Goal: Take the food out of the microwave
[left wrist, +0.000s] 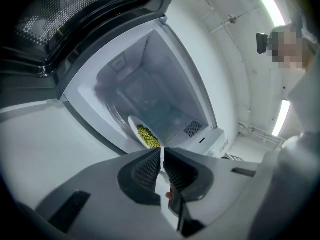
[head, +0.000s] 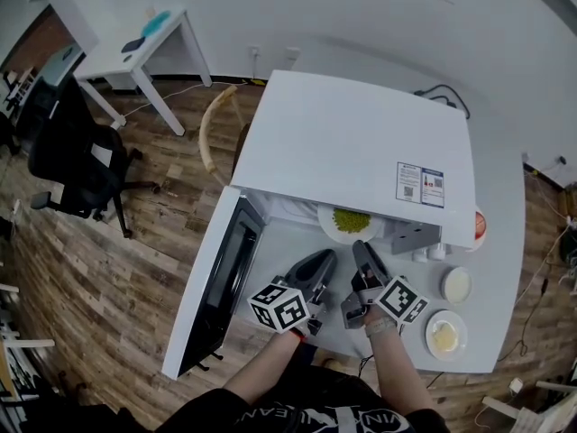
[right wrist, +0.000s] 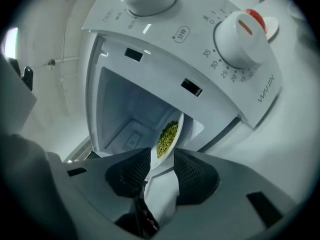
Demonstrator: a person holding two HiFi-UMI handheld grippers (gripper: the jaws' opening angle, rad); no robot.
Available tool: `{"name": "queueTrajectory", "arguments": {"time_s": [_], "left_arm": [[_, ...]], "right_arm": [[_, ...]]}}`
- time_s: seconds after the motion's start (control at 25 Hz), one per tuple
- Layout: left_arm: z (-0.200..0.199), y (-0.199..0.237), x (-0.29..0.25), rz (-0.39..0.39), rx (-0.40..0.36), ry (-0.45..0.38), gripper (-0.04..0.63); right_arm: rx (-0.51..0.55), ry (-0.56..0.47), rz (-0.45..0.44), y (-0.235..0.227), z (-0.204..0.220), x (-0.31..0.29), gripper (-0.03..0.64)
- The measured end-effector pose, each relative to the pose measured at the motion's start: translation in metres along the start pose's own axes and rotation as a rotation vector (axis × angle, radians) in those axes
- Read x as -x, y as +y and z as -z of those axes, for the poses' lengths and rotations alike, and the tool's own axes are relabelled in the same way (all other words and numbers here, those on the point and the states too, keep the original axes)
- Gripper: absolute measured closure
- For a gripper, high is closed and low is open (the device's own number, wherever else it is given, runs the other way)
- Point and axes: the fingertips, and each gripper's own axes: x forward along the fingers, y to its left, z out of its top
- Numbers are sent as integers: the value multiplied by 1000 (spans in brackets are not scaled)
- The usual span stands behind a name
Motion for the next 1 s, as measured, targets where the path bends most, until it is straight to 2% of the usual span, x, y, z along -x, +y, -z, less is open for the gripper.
{"name": "queueTrajectory", "arguments": {"time_s": [0.36,0.4,0.48,0.56,0.84,1.0], "left_arm": [[0,11,-7,2,92,6,580],[1,10,-9,10,110,12,564],[5,9,-13,28,146,30,489],[7,9,-15,37,180,37,474],[8,16,-16,37,305,5,463],[9,18,-19,48,346,-8,463]], "right_arm": [[-116,-36,36,-15,-6,-10,497],[-122,-40,38,-15,-7,-10,509],[-132,-47,43,-16,-8,-10,544],[-148,-53,40,-16,-8,-10,553],[-208,-75,4,-11,-9,-7,566],[-240,-87,-22,-8,-6,-3,569]]}}
